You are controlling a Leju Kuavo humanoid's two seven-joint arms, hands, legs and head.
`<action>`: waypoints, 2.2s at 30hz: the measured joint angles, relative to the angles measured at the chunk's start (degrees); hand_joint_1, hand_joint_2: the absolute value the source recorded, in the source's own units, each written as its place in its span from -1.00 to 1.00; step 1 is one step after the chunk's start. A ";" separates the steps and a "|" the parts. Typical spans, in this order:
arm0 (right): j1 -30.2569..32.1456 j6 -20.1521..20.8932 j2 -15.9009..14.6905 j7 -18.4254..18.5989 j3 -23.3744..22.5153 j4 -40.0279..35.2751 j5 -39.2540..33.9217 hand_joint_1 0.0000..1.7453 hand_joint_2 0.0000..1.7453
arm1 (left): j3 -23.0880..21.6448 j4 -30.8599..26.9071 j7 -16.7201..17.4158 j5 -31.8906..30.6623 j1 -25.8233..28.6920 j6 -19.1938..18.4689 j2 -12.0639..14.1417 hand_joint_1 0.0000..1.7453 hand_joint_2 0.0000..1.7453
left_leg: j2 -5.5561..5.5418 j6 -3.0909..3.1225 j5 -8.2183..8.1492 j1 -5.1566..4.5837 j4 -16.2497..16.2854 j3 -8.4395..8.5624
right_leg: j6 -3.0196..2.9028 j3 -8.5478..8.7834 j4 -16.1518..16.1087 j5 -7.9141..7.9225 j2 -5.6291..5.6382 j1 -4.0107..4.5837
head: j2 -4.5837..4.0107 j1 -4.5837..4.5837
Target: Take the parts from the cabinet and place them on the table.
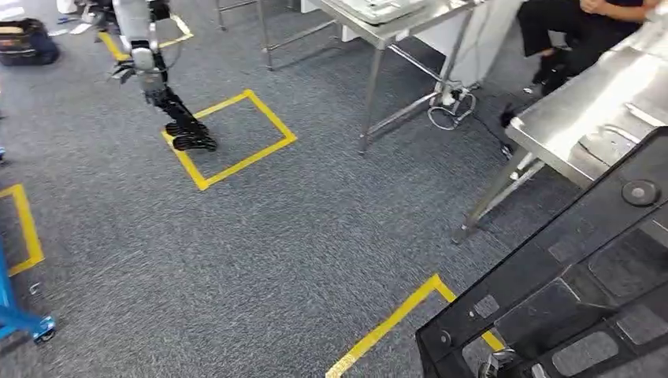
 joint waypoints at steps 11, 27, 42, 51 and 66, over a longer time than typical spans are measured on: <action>0.06 -0.15 0.02 0.50 -0.15 -0.48 0.22 1.00 1.00 | 0.00 0.00 0.00 0.02 -0.41 -0.02 0.00 -1.00 1.00 | -2.90 -2.77 -6.42 -0.05 7.78 -1.58 | -3.48 8.03 -15.84 5.75 -0.23 0.37 | 0.00 -0.11; 0.51 -0.35 0.00 1.66 -0.15 -1.05 1.55 1.00 1.00 | 0.02 -0.02 0.22 -0.04 -0.25 -0.17 0.09 -1.00 1.00 | -4.07 0.20 0.64 0.04 -0.22 0.03 | -0.84 3.84 -7.84 1.24 0.94 0.57 | 0.00 0.04; 0.70 -0.31 0.02 2.23 -0.17 -1.62 2.40 1.00 1.00 | 0.04 0.00 0.35 -0.15 -0.64 -0.37 0.04 -1.00 1.00 | -2.19 -2.61 -5.47 -0.14 5.47 -0.26 | -3.41 7.70 -15.88 6.21 -0.42 0.26 | 0.00 -0.09; 0.46 0.20 0.02 2.56 -0.11 -1.57 2.73 1.00 1.00 | 0.15 0.00 0.35 -0.24 -0.13 -0.35 0.20 -1.00 1.00 | -9.20 -1.94 -0.19 0.13 0.83 -0.68 | -2.77 7.12 -14.18 5.49 7.02 0.61 | 0.00 -0.04; -0.09 0.44 0.00 3.04 -0.11 -1.42 2.93 1.00 1.00 | 0.17 -0.02 0.09 -0.79 -0.27 -0.35 0.11 -1.00 1.00 | 2.37 -1.09 -1.22 -0.92 -0.32 1.75 | -0.93 7.03 -14.44 5.78 -5.94 0.26 | 0.00 -0.02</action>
